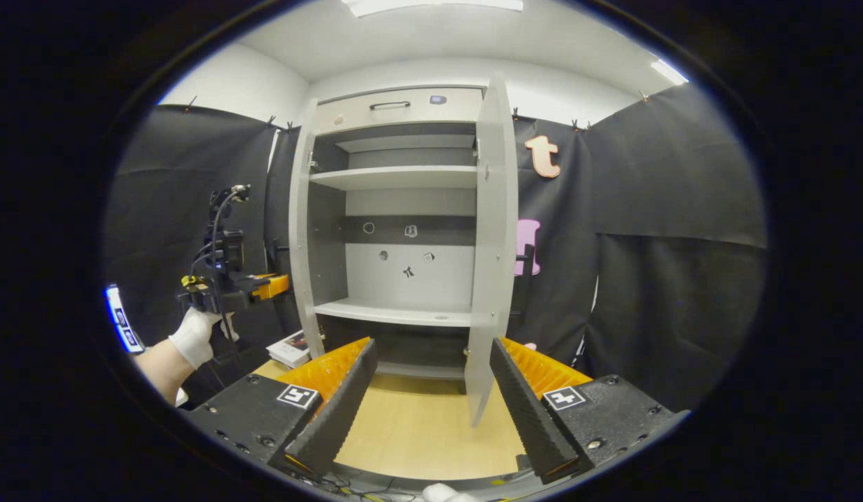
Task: Open the right door of the double-door shoe cabinet with the right hand, and open the left door with the left hand.
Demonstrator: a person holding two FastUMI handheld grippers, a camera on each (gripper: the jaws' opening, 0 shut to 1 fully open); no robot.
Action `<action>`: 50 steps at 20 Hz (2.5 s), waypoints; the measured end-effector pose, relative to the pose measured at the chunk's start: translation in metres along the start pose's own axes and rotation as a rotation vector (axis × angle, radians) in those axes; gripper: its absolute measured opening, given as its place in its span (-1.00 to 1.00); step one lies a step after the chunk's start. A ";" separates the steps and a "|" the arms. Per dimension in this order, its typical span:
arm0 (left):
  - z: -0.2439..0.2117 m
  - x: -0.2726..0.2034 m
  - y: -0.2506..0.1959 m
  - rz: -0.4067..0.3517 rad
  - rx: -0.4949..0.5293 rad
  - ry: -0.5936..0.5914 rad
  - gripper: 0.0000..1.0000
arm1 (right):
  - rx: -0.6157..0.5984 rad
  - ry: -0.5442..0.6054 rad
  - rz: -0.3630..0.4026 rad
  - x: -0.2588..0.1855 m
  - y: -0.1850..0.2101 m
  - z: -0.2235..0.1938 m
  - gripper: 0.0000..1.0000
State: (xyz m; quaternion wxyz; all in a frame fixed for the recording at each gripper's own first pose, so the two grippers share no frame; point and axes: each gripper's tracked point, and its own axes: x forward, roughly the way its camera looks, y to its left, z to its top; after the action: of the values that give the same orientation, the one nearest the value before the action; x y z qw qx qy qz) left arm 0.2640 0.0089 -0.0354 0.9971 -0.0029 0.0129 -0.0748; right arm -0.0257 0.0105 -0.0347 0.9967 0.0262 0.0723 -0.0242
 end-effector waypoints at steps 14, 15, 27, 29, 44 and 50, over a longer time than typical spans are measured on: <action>-0.001 -0.024 0.104 0.033 -0.011 -0.022 -1.00 | -0.006 0.016 0.062 0.011 0.047 -0.003 1.00; -0.002 -0.024 0.105 0.031 0.000 -0.020 -1.00 | -0.006 0.017 0.061 0.012 0.048 -0.002 1.00; -0.016 -0.073 0.124 0.125 0.044 0.021 0.00 | -0.008 -0.003 0.044 0.000 0.043 0.003 1.00; -0.020 -0.093 0.130 0.162 0.009 0.026 1.00 | -0.009 -0.008 0.042 -0.002 0.041 0.004 1.00; 0.003 -0.217 0.023 0.133 -0.035 0.045 0.90 | -0.022 -0.054 0.032 -0.006 0.030 0.019 1.00; 0.014 -0.217 -0.020 0.091 -0.046 0.026 0.91 | -0.014 -0.049 0.015 -0.007 0.020 0.016 1.00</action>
State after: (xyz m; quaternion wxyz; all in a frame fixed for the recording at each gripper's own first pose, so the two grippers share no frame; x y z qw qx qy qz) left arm 0.0466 0.0217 -0.0157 0.9989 -0.0244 0.0277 -0.0290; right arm -0.0296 0.0300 -0.0173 0.9985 0.0193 0.0476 -0.0168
